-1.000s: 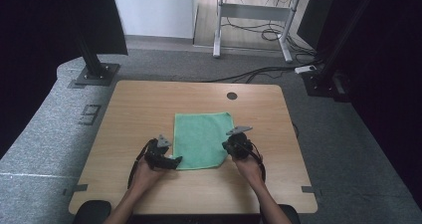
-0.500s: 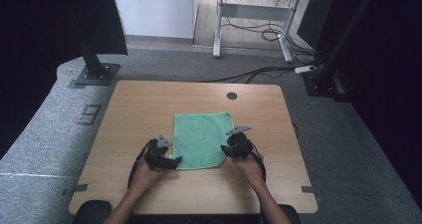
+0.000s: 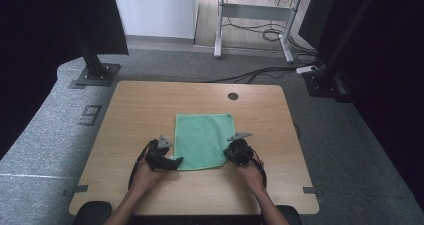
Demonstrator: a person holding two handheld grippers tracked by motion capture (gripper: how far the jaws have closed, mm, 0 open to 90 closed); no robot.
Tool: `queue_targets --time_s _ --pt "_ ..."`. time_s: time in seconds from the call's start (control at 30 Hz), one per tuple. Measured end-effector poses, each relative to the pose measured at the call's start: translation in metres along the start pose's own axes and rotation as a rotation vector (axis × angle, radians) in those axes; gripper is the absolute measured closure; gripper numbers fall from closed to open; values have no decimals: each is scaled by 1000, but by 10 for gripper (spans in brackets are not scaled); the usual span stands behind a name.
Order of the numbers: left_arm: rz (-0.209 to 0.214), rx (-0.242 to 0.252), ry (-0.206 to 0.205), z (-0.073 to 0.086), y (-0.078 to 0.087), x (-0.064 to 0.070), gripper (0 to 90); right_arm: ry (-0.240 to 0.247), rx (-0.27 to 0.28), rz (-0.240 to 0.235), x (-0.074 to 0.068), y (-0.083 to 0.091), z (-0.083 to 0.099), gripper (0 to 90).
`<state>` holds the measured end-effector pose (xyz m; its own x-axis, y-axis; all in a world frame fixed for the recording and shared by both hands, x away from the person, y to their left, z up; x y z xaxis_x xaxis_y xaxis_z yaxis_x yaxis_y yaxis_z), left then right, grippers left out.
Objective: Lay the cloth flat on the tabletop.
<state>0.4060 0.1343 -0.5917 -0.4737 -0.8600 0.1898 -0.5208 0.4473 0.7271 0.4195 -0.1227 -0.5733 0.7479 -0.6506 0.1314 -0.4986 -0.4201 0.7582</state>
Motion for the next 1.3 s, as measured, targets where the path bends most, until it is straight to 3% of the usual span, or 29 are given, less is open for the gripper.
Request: queue_targets --time_s 0.17,0.2,0.37,0.5,0.53,0.93,1.1,1.3 --pt "0 -1 -1 0 0 0 133 20 29 7 4 9 -19 841" --pt "0 -1 0 0 0 0 132 39 42 10 4 12 -33 838" --pt "-1 -1 -1 0 0 0 133 75 48 -5 -1 9 -57 837" --pt "-1 0 1 0 0 0 133 101 38 -29 -6 -6 -74 837" --pt "-1 0 -2 0 0 0 132 109 31 -46 -10 -18 -82 836" --pt "0 2 1 0 0 0 133 149 5 -132 -37 -76 -100 797" --pt "0 0 0 0 0 0 133 139 28 -136 -34 -69 -106 669" --pt "-1 0 0 0 0 0 132 141 53 -115 -21 -47 -112 624"
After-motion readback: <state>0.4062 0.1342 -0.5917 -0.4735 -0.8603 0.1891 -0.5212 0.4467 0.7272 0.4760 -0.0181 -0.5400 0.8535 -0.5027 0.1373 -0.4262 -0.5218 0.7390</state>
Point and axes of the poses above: each handheld gripper's, and its own axes: y roughly backward along the jaws, z roughly out of its underside, x roughly to its right, the point moved 6 cm from there along -y, roughly forward along the jaws, and after that the axes turned 15 degrees about y, right-handed, at the moved point
